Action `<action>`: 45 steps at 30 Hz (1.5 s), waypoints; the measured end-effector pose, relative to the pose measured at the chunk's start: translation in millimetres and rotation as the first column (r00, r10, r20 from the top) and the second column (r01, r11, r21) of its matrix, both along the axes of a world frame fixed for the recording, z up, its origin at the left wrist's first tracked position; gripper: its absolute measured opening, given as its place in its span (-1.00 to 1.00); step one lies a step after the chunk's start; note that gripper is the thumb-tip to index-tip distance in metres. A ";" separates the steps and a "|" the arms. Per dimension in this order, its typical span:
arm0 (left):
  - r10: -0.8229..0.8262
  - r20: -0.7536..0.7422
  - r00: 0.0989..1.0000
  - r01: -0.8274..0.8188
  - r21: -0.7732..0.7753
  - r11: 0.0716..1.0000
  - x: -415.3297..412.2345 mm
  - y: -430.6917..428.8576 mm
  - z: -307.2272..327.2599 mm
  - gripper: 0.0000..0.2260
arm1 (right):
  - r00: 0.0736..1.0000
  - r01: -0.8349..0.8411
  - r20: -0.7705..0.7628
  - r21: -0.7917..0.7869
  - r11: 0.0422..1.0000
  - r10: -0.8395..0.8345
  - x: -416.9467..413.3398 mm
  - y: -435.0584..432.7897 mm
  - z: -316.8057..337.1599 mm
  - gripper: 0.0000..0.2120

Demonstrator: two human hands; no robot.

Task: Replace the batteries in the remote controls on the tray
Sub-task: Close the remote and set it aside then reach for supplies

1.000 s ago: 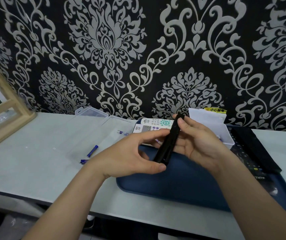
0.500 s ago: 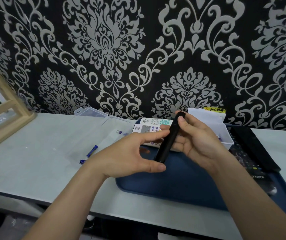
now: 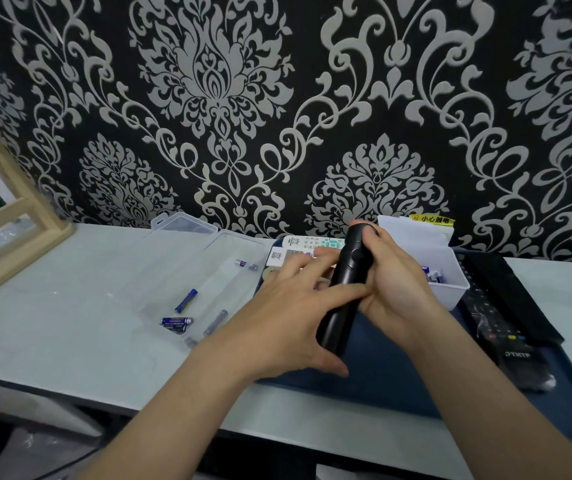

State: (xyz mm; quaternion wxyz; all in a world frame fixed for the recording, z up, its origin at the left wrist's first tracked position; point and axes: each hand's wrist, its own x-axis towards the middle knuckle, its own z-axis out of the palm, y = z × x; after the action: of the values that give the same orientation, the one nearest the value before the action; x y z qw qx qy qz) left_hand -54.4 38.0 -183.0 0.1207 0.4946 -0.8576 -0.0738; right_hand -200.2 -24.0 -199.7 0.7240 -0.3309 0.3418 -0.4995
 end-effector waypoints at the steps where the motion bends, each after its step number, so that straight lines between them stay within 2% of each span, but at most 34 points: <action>1: -0.008 0.016 1.000 0.007 0.018 1.000 -0.9 -0.4 -0.4 -0.12 | 1.000 0.019 -0.009 0.009 1.000 -0.019 -0.2 1.0 0.1 -0.77; 4: -0.038 0.020 0.999 0.036 0.064 0.997 1.6 -0.5 2.9 -0.08 | 0.999 0.039 -0.014 -0.006 0.999 -0.039 -1.4 3.0 2.8 -0.78; 7: -0.032 -0.108 0.994 0.043 0.101 0.994 2.6 1.3 7.9 -0.03 | 0.999 0.046 -0.004 -0.039 0.998 -0.046 -3.1 4.2 6.4 -0.76; 10: -0.037 -0.189 0.981 0.044 0.034 0.998 5.2 0.1 8.2 -0.09 | 0.999 0.027 0.024 -0.066 0.997 -0.026 -5.1 6.4 8.1 -0.75; 21: 0.046 -0.269 0.962 -0.037 0.037 0.999 10.9 -10.2 -3.8 -0.03 | 0.998 0.060 0.005 -0.143 0.988 -0.060 -0.3 13.4 14.8 -0.79; 25: 0.157 -0.492 0.856 -0.095 0.149 0.984 -2.5 -17.9 -6.2 -0.16 | 0.986 0.142 0.109 -0.117 0.983 -0.129 -14.6 9.3 21.8 -0.75; 27: 0.206 -0.613 0.762 -0.070 0.239 0.969 -7.5 -21.7 -3.4 -0.27 | 0.987 0.139 0.102 -0.110 0.984 -0.128 -25.6 7.0 25.7 -0.73; 30: 0.298 -0.752 0.588 -0.033 0.346 0.938 -18.5 -27.3 1.5 -0.45 | 0.978 0.145 -0.120 -0.209 0.967 -0.172 -44.7 6.8 28.3 -0.68; 32: 0.294 -0.782 0.550 -0.104 0.285 0.953 -33.7 -28.8 2.9 -0.53 | 0.951 0.119 -0.247 -0.268 0.956 -0.188 -58.6 9.5 28.1 -0.55; 33: 0.258 -0.780 0.571 -0.159 0.203 0.966 -40.3 -28.5 2.3 -0.55 | 0.943 0.085 -0.288 -0.285 0.955 -0.170 -61.8 11.0 27.9 -0.48; 35: 0.113 -0.683 0.722 -0.218 -0.069 0.974 -63.0 -28.7 -1.1 -0.53 | 0.910 0.045 -0.380 -0.314 0.948 -0.169 -74.5 14.4 26.5 -0.47; 36: 0.041 -0.602 0.797 -0.202 -0.202 0.958 -71.8 -27.5 -4.0 -0.52 | 0.899 0.044 -0.402 -0.312 0.949 -0.174 -76.7 15.5 27.2 -0.54; 38: -0.057 -0.493 0.868 -0.127 -0.332 0.935 -94.6 -27.9 -11.2 -0.51 | 0.890 0.129 -0.387 -0.298 0.946 -0.243 -89.5 16.7 29.5 -0.77; 39: -0.096 -0.472 0.876 -0.093 -0.361 0.928 -103.6 -28.4 -14.1 -0.53 | 0.868 0.183 -0.399 -0.299 0.937 -0.297 -97.3 16.6 29.1 -0.82; 43: -0.253 -0.436 0.864 0.086 -0.367 0.926 -135.7 -31.1 -25.0 -0.82 | 0.679 0.351 -0.562 -0.317 0.881 -0.473 -135.3 8.4 18.7 -0.70; 45: -0.230 -0.328 0.916 0.160 -0.228 0.960 -150.5 -29.6 -27.1 -0.78 | 0.531 0.366 -0.672 -0.367 0.855 -0.516 -152.8 4.5 11.4 -0.60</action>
State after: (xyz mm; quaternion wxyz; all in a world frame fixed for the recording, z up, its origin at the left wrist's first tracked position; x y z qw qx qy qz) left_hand -204.9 8.4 -210.1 0.3121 0.3706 -0.8704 -0.0876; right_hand -353.0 -19.6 -188.3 0.3325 -0.4733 0.6347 -0.5125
